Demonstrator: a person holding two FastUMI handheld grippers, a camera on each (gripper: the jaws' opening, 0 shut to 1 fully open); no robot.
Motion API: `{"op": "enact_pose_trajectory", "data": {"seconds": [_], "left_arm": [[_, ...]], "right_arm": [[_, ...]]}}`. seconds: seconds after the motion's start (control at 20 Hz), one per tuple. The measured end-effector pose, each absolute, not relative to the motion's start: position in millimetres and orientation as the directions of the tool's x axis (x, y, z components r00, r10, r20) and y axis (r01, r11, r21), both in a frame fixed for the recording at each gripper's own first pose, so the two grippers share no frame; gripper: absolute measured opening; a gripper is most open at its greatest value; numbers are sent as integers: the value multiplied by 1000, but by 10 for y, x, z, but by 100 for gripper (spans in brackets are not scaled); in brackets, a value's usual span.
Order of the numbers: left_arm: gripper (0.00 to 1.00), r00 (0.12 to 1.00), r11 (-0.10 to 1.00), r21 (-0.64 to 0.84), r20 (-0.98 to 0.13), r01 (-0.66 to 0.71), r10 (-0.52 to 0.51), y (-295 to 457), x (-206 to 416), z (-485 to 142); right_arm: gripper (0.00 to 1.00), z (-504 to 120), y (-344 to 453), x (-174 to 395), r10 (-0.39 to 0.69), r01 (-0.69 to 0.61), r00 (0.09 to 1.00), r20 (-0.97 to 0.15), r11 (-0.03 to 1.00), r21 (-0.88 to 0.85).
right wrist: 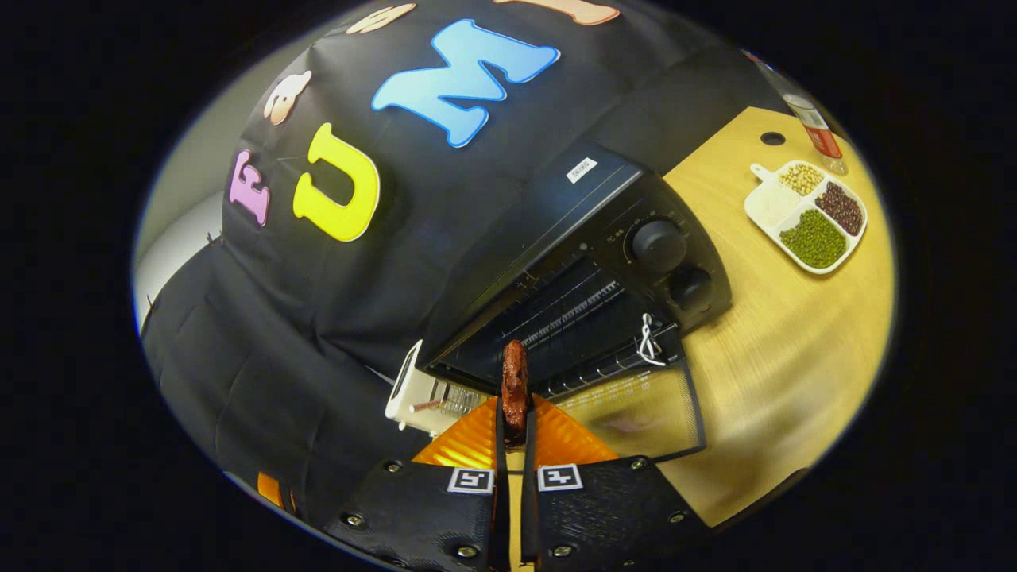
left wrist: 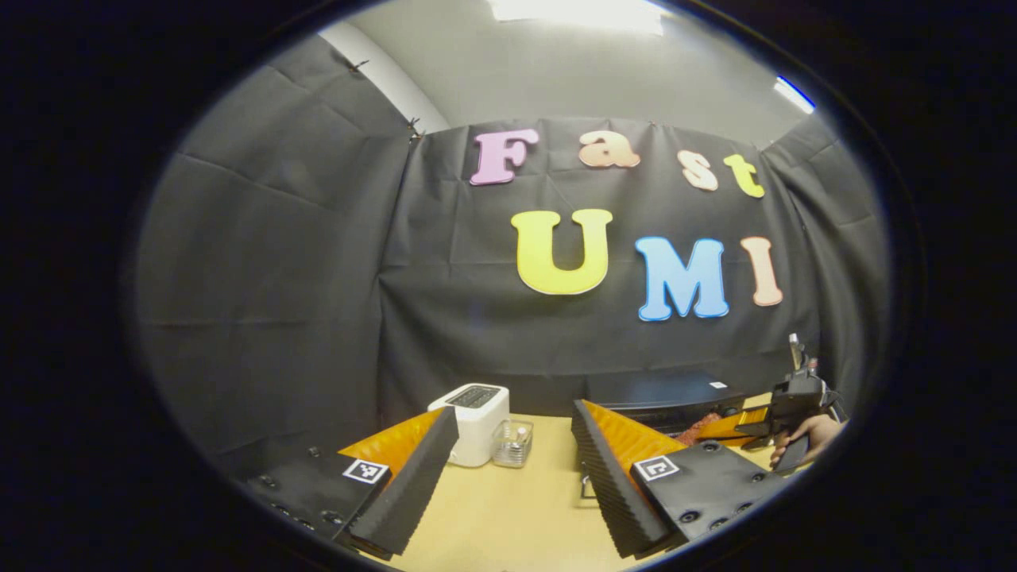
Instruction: Open the electric oven with the left hand, put the food in, and close the electric oven.
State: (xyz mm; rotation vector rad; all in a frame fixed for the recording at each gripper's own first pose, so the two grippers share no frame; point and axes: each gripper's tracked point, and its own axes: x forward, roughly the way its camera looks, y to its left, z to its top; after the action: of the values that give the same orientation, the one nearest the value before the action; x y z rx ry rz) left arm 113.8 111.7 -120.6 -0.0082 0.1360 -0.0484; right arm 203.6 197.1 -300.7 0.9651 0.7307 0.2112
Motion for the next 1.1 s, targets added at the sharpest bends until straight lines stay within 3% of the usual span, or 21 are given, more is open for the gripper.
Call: {"op": "enact_pose_trajectory", "data": {"seconds": [0.4,0.95,1.1], "left_arm": [[99,986,999,29,-165,24,-18,1431,1207,-1284],[98,982,999,36,-191,6,1,1550,1117,-1342],[98,982,999,46,-189,7,1,1566,1054,-1328]], "right_arm": [[6,-3246,2093,2515,418,156,801,-429,546,823],[9,-3645,2054,2800,344,228,797,-497,591,774],[23,-3729,1922,2774,289,272,785,-549,635,723]]}}
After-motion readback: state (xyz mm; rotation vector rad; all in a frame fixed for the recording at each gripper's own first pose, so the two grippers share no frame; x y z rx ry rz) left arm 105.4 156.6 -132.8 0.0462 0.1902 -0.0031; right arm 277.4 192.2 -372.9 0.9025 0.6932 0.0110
